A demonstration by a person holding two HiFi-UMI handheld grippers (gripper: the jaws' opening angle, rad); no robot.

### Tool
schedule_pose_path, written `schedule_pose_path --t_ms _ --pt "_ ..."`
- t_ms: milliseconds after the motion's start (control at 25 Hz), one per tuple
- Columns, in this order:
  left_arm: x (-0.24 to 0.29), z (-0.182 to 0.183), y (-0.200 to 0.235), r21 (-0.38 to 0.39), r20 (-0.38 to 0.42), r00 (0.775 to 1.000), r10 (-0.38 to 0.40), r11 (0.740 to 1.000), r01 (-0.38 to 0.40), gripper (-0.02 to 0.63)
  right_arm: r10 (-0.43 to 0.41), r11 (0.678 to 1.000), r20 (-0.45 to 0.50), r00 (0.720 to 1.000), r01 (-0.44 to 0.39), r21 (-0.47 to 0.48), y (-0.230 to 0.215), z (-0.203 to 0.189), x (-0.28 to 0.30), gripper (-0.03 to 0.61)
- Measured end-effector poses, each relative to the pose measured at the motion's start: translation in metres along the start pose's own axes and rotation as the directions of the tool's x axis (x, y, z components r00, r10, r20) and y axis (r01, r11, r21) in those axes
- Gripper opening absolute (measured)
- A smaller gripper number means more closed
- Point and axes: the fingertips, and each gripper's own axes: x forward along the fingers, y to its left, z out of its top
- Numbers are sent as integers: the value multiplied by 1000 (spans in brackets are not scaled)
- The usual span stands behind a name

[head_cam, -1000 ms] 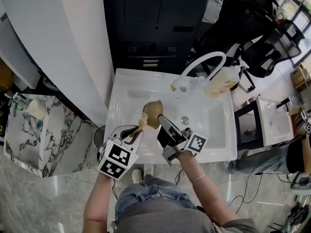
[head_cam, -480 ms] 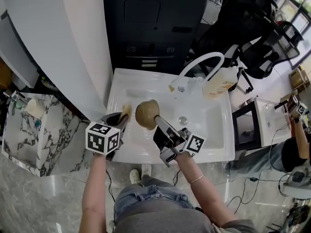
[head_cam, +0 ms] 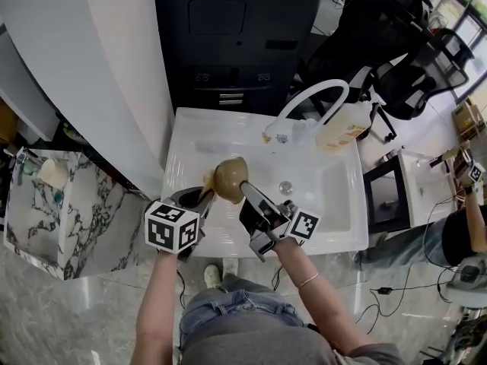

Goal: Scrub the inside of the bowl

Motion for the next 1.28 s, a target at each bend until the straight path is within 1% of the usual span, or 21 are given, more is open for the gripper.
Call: schedule_pose_path --t_ms 200,400,600,760,960,1120,1200,1280 --pt "-2 -3 -6 52 -27 999 33 998 -32 46 -6 999 -27 1000 5 -44 0 -2 4 21" --pt "-8 -3 -2 76 -52 997 64 995 -60 46 -51 991 -68 996 42 -129 -3 -7 9 21" --pt "-8 -8 1 148 -106 987 122 983 -105 46 -72 980 -111 991 50 -191 -1 -16 17 21" --pt "-8 -4 -6 201 -115 984 133 974 -109 46 -96 971 -118 988 67 -231 -3 -15 17 22" --pt "-10 0 -9 211 -117 985 127 972 -100 46 -109 964 -125 986 75 -254 -4 -12 19 21" --pt "-11 -1 -7 233 -126 982 141 966 -109 46 -134 955 -138 981 91 -283 -7 -15 19 21" --pt "-11 0 -7 254 -129 979 157 960 -120 46 -152 945 -148 977 99 -312 -8 -15 20 21" --pt "-11 -1 -6 296 -137 974 181 946 -134 46 -167 933 -161 973 103 -344 -7 -15 22 21"
